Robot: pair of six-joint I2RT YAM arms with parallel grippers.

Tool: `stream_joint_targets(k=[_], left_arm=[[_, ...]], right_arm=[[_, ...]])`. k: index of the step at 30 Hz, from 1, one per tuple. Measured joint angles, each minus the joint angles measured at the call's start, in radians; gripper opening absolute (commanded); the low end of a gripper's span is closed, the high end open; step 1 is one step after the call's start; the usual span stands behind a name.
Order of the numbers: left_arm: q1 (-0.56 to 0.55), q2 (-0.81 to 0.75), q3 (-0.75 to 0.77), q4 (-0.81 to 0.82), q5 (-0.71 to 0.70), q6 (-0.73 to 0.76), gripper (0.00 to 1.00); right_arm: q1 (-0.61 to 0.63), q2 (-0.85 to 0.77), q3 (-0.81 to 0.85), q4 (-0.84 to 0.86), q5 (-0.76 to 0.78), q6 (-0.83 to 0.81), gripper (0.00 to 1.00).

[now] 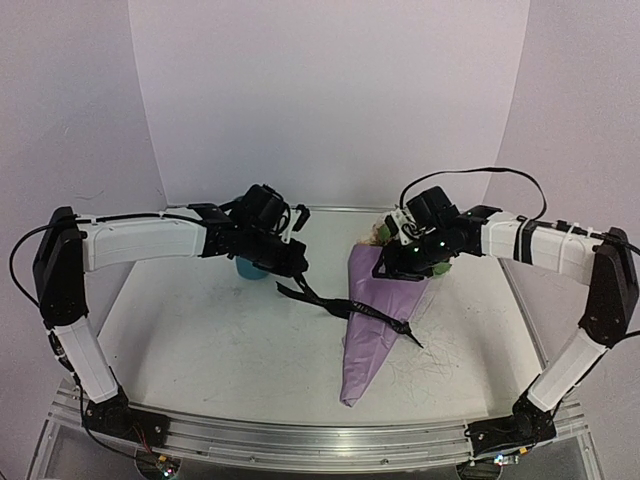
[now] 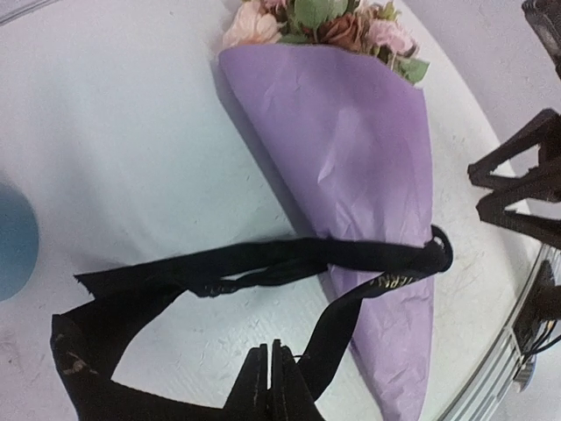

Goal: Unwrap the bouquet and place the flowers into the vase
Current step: Untie the ribbon from the wrapping paper.

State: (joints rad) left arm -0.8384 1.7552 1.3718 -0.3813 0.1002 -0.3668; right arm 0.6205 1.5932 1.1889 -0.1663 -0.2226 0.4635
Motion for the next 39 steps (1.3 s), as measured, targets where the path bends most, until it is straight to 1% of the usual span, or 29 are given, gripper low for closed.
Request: stream_joint_targets(k=[3, 6, 11, 16, 20, 25, 29, 35, 39], left_arm=[[0.004, 0.01, 0.046, -0.096, 0.001, 0.06, 0.03], [0.006, 0.013, 0.068, -0.158, -0.015, 0.105, 0.03], [0.007, 0.017, 0.068, -0.264, -0.102, 0.146, 0.03], [0.007, 0.026, 0.068, -0.337, -0.184, 0.17, 0.05], [0.007, 0.041, 0.068, -0.387, -0.262, 0.188, 0.07], [0.007, 0.047, 0.069, -0.415, -0.32, 0.204, 0.14], [0.007, 0.047, 0.082, -0.424, -0.334, 0.209, 0.17], [0.007, 0.047, 0.089, -0.423, -0.355, 0.21, 0.19], [0.007, 0.047, 0.089, -0.423, -0.369, 0.205, 0.2]], right_arm=[[0.015, 0.044, 0.0, 0.0, 0.02, -0.02, 0.41], [0.039, 0.087, 0.0, -0.006, 0.034, -0.034, 0.4], [0.076, 0.15, 0.012, -0.017, 0.052, -0.051, 0.4], [0.103, 0.217, 0.076, -0.033, 0.077, -0.066, 0.4], [0.121, 0.259, 0.123, -0.042, 0.102, -0.075, 0.42], [0.144, 0.312, 0.171, -0.071, 0.152, -0.086, 0.46], [0.154, 0.343, 0.19, -0.096, 0.193, -0.09, 0.47], [0.158, 0.375, 0.215, -0.134, 0.245, -0.101, 0.45], [0.165, 0.389, 0.216, -0.147, 0.258, -0.105, 0.41]])
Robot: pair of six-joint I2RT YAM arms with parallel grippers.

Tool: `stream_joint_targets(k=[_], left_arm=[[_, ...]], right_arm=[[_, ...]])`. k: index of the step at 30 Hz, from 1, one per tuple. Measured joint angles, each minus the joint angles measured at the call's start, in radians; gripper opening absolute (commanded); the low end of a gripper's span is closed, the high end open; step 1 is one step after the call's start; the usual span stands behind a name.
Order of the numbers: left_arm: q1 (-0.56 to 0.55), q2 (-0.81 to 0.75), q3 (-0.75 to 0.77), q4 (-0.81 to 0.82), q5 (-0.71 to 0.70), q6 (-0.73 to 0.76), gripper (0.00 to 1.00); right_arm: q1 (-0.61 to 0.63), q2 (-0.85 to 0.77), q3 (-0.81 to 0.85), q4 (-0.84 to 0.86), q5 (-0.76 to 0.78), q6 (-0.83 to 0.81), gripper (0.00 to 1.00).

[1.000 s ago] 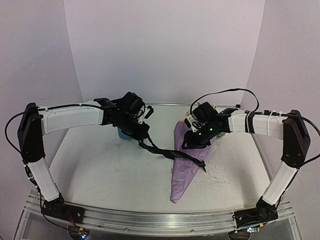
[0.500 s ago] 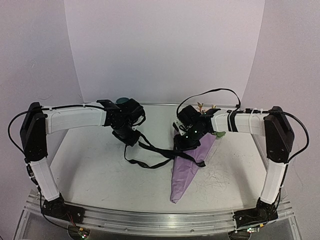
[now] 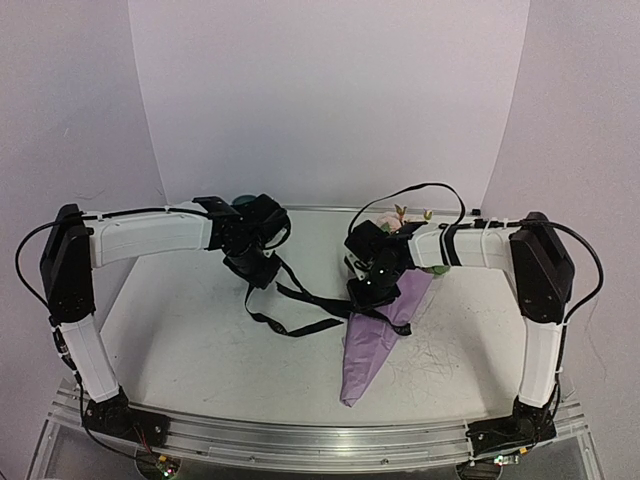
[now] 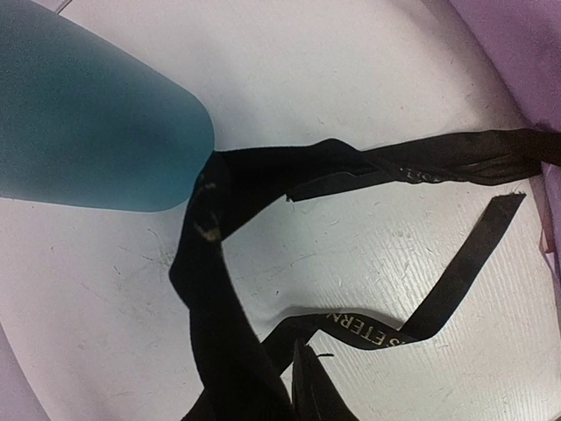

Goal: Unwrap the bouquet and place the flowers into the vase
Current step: Untie the ribbon from the wrapping paper.

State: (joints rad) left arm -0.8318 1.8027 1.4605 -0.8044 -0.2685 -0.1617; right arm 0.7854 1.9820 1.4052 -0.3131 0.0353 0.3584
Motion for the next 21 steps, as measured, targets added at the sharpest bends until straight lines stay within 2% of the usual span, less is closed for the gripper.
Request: stream_joint_targets(k=[4, 8, 11, 18, 21], left_arm=[[0.0, 0.003, 0.01, -0.001, -0.009, -0.011, 0.22], [0.0, 0.003, 0.013, 0.0, -0.021, -0.022, 0.24], [0.0, 0.003, 0.015, -0.001, -0.028, -0.024, 0.24], [0.0, 0.003, 0.024, 0.0, -0.055, -0.053, 0.28], [0.0, 0.003, 0.024, 0.0, -0.067, -0.071, 0.35]], right_arm=[[0.012, 0.004, 0.0, -0.005, 0.0, -0.006, 0.31], [0.019, 0.007, 0.0, -0.007, 0.0, -0.01, 0.11], [0.019, 0.007, 0.0, -0.008, 0.004, -0.007, 0.01], [0.019, -0.037, -0.004, -0.014, 0.052, 0.026, 0.0], [0.019, -0.107, -0.025, -0.011, 0.091, 0.051, 0.0]])
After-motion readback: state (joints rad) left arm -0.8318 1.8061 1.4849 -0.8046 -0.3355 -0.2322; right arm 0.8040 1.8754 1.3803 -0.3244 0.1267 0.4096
